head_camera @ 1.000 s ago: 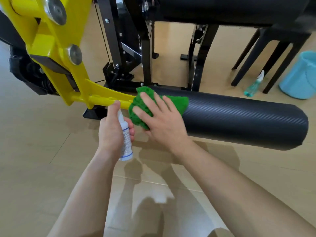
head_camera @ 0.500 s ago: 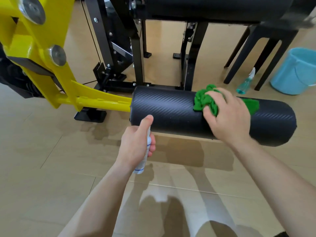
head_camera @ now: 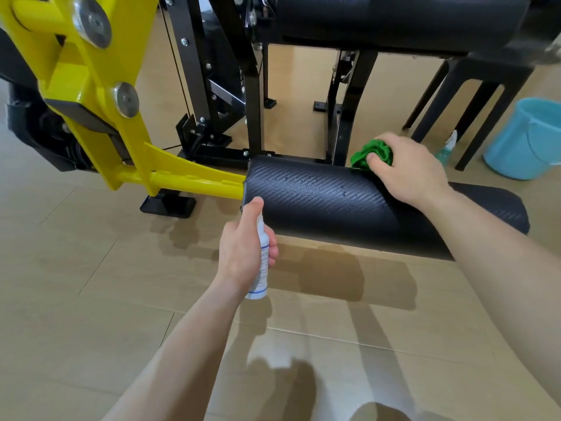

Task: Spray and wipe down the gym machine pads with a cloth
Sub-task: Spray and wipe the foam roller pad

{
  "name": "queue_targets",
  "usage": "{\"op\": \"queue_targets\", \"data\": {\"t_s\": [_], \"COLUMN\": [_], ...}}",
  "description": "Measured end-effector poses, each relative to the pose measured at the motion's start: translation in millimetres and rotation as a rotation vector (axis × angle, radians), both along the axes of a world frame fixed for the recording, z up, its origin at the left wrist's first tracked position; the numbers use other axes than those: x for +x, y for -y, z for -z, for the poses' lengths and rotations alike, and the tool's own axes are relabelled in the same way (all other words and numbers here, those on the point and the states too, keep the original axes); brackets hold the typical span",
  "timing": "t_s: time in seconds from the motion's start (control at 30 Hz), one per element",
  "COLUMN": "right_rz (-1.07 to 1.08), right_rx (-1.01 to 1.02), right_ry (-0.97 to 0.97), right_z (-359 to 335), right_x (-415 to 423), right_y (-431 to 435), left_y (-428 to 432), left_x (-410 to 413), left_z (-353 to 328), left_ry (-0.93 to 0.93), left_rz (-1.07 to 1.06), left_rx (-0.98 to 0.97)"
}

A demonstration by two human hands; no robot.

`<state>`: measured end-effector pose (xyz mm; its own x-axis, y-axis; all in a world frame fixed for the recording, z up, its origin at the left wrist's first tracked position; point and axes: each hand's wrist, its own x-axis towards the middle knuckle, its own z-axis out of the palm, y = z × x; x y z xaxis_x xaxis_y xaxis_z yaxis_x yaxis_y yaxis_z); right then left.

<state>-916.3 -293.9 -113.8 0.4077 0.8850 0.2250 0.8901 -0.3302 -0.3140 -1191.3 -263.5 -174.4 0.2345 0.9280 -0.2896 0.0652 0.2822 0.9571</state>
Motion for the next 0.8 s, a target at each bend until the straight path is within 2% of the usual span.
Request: {"op": "queue_targets", "data": {"t_s": [0.1,0.27,0.43,0.63,0.8], "right_rz": [0.019,0.030,0.036,0.110,0.169], "right_rx": [0.231,0.454,0.518,0.585,0.654], "right_ry": [-0.009,-0.245,-0.379,-0.527,-0.568], "right_z": [-3.4,-14.7,-10.2,11.9,21.7], "right_x": [-11.9,-28.1,-32.9,-27.6,-8.3], "right_y": [16.0,42.3,75.2,106.8,135.0], "left_y": [-0.8,-6.7,-15.1,3.4,31.0], "left_x": [2.4,3.3,12.0,49.8,99.2], "left_z": [-1.4,-7.0,-15.4,-18.8,-20.2], "left_ry": [0.011,-0.011,-0.028,-0.118,-0.175], "left_rz": [0.000,-0.003,-0.007,0.219,0.349], "left_rx": [0.004,0.031,0.028,0.009,0.034]}}
